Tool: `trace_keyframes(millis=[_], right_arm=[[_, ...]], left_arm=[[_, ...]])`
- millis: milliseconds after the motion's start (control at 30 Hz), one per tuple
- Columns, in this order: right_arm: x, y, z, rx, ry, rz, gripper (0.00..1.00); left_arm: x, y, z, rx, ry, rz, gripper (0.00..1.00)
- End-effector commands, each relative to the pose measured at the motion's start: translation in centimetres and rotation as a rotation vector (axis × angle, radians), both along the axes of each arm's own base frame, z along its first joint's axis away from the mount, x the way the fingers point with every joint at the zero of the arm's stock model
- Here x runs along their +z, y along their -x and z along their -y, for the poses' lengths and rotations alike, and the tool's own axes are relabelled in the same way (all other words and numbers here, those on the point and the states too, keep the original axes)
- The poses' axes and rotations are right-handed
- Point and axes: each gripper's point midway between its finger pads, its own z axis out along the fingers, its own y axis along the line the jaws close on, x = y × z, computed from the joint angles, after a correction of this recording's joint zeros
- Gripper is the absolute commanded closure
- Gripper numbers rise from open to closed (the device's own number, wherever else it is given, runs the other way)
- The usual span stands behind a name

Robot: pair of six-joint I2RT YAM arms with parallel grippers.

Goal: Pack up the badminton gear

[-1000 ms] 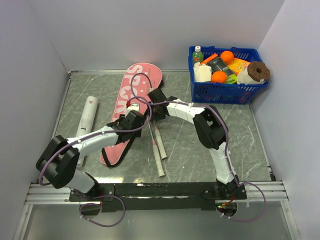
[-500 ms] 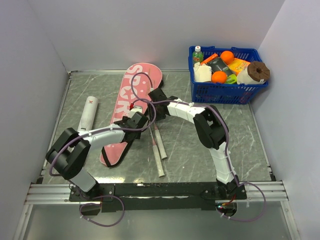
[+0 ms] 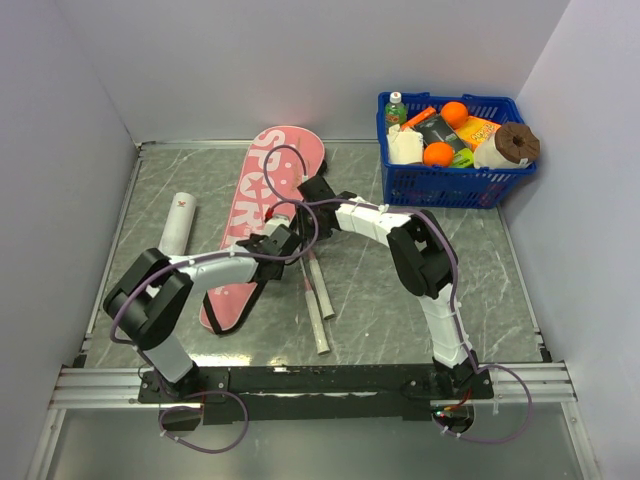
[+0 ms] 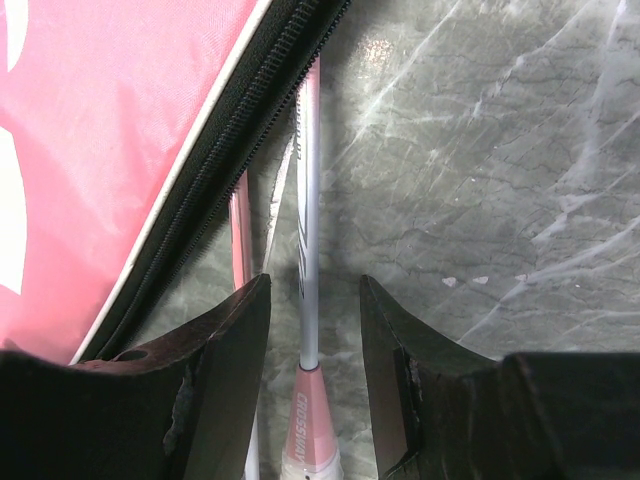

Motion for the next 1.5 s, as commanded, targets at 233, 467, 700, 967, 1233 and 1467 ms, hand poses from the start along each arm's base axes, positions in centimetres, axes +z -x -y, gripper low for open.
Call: trace_keyframes(millis=[233,467,700,967,1233,1467], right_arm=[[-0.6,-0.1,-0.7,0.025,0.004,-0.002,0.51],[-0.5,0.1,-0.5,0.024,0.010,0.001,0.51],[-0.8,0.0,-0.6,0.024,0.011,-0.006,0.51],[-0.9,-0.3,-0.1,0.009,0.027,-0.003,0.51],[-1.5,-0.6,0.0,-0.004,0.031,-0.027,0.58],[-2.4,-1.1,0.9,-0.033,0.088,-0.030,0.87]], left_arm=[[-0.4,0.2,0.6,-0.047,-0.062,-0.033,0.49],[-0.6,0.1,0.4,-0.049,-0.072,-0.035,0.76],[0.1,0.0,0.7,-0.051,-0.048,-0.018,0.99],[3.3,-0.2,1.3,-0.053,0.027,0.037,0.99],[7.2,-0.3,1.6,-0.059,0.087,0.088,0.99],[7.7,-0.4,1.1,-0.049,0.136,0.098,0.99]])
